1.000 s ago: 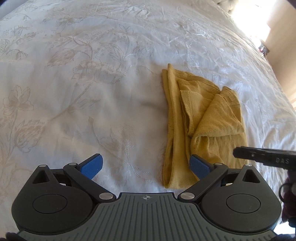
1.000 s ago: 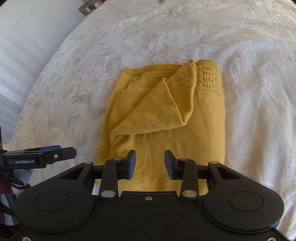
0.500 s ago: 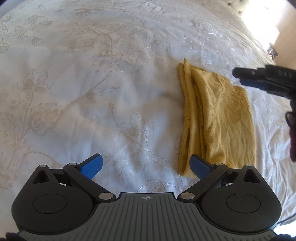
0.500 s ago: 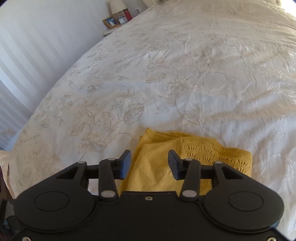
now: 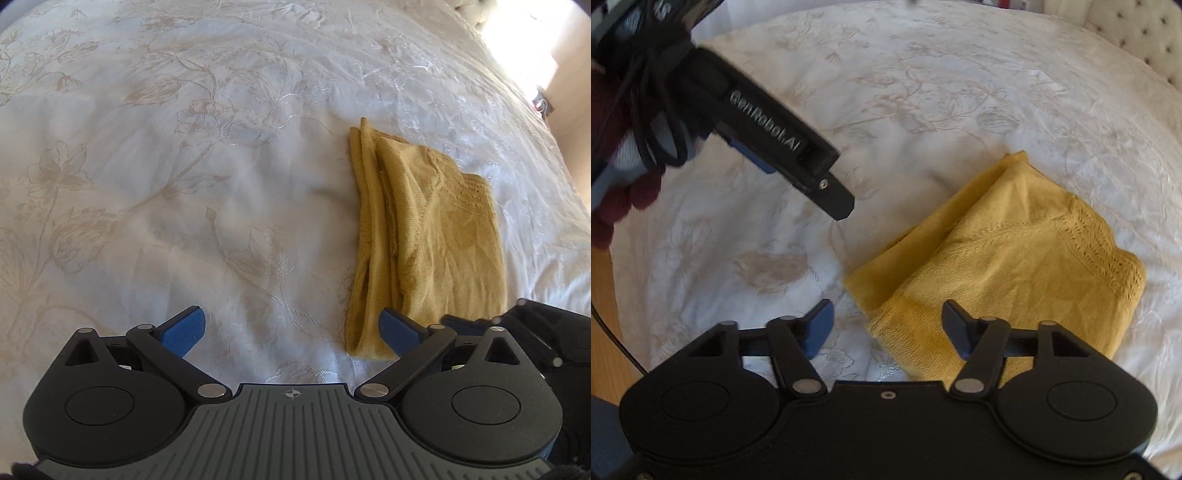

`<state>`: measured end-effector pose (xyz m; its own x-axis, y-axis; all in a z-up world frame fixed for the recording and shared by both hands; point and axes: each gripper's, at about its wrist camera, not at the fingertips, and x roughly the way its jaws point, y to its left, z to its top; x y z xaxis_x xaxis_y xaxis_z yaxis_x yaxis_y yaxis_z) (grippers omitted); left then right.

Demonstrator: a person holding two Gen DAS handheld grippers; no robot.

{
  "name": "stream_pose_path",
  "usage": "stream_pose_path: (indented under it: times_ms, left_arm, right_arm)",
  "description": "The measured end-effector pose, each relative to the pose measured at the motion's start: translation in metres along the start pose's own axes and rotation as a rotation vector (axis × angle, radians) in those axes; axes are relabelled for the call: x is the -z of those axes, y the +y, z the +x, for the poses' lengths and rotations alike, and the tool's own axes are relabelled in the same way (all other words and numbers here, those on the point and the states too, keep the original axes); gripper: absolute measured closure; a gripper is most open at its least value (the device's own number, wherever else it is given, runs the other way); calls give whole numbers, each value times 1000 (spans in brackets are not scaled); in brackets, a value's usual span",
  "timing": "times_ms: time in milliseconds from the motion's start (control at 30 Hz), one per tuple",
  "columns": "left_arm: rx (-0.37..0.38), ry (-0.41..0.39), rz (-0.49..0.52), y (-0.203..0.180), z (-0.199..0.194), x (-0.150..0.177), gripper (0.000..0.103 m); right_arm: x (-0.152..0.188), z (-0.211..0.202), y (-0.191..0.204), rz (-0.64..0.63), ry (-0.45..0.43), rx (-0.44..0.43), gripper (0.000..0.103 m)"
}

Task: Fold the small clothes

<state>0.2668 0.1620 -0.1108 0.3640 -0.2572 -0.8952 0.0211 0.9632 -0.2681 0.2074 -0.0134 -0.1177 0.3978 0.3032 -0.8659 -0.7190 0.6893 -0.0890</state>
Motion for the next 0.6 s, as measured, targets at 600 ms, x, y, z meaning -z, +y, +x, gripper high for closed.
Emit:
stream_pose_path:
  times_ms: [600]
  left_arm:
    - [423,120,-176,-68,56,-55,1]
  right_arm:
    - [19,-64,-91,410,-159,38,86]
